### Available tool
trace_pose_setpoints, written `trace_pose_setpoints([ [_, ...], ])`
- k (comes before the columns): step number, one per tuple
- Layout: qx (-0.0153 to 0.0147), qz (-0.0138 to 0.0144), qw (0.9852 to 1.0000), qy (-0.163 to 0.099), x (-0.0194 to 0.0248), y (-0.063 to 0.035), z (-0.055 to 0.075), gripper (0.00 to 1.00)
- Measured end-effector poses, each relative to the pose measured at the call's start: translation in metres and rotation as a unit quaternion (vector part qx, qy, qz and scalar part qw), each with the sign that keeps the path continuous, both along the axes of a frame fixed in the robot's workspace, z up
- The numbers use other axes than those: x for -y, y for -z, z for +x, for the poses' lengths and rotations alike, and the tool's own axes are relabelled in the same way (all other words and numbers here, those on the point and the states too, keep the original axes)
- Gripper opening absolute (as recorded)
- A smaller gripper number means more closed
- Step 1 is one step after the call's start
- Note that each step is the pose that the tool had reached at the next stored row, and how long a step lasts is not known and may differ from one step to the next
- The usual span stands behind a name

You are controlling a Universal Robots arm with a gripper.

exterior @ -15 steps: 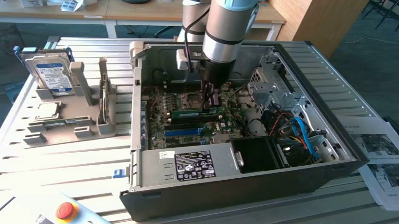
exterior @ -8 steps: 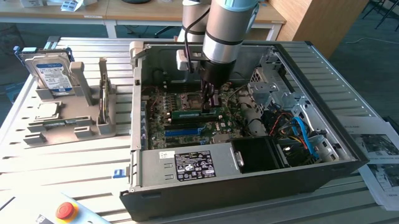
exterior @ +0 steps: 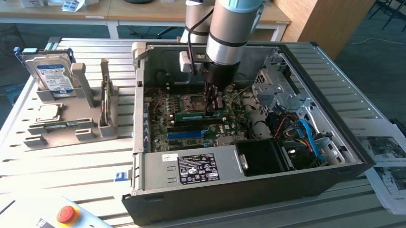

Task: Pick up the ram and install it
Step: 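Insert the ram into the slot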

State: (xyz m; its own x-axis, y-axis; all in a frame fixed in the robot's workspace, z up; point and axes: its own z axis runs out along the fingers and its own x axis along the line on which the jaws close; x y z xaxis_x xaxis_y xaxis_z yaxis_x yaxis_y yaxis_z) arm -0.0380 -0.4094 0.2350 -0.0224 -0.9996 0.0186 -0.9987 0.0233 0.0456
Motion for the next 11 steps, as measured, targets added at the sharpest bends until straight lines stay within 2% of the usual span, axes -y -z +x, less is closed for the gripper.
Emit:
trace_pose_setpoints([
  [11,0.0002,0.0002,1.0,0.0,-0.0001,0.0019,0.0,0.12],
])
